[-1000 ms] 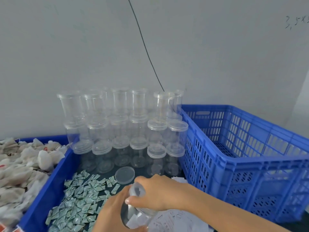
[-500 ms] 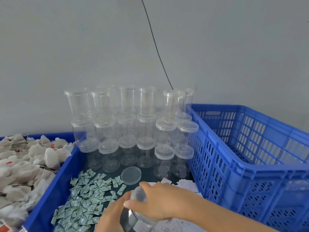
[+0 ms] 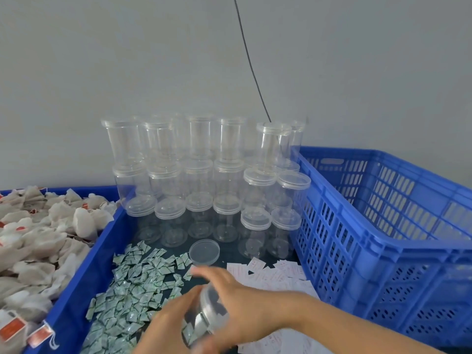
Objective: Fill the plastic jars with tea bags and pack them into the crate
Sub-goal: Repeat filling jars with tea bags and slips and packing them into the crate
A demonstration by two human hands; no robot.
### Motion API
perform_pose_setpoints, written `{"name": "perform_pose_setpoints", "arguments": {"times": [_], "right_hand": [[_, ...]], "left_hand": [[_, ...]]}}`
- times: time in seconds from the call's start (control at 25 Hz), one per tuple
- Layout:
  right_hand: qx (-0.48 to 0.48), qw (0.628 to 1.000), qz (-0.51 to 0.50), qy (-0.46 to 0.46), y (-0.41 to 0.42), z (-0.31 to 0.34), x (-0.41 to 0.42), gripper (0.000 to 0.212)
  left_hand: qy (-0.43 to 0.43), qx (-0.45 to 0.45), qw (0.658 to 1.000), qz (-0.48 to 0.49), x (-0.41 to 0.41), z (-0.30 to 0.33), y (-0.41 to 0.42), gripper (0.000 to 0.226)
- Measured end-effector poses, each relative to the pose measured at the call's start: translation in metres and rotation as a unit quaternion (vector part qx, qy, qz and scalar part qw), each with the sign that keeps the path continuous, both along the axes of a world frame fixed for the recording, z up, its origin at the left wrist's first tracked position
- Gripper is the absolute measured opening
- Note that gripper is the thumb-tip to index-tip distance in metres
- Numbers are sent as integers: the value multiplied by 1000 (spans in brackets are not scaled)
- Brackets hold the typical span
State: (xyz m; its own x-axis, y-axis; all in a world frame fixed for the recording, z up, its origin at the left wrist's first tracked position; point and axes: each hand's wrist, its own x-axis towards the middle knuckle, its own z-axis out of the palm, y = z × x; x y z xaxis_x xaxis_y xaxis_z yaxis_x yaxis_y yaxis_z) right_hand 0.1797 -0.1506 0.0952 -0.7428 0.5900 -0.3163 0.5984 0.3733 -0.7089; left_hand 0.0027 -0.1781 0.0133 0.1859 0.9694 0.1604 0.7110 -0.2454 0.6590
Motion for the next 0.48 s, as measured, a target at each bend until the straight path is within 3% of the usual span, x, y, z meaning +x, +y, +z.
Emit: {"name": "perform_pose_setpoints", "arguments": {"times": [0.04,0.12,0.16,0.32,0.48], "right_hand": [[-1,997,-73,-14,-4,-10,-3,88],[39,983,-162,-84,-7,-26,-7,92],[49,977,-180,-104,-6,-30,-7,87],[55,989,-137,-30,3,-16,-2,55],[93,993,-75,-18,11,-6,1,59]], "left_hand": [[0,31,1000,-3,-1,2,-6,74],[13,79,997,0,2,-3,-7,99],[2,59,998,0,5,0,-12,101],[-53,13,998,-20,4,8,-14,90],[-101,28,994,-3,1,10,-13,99]]}}
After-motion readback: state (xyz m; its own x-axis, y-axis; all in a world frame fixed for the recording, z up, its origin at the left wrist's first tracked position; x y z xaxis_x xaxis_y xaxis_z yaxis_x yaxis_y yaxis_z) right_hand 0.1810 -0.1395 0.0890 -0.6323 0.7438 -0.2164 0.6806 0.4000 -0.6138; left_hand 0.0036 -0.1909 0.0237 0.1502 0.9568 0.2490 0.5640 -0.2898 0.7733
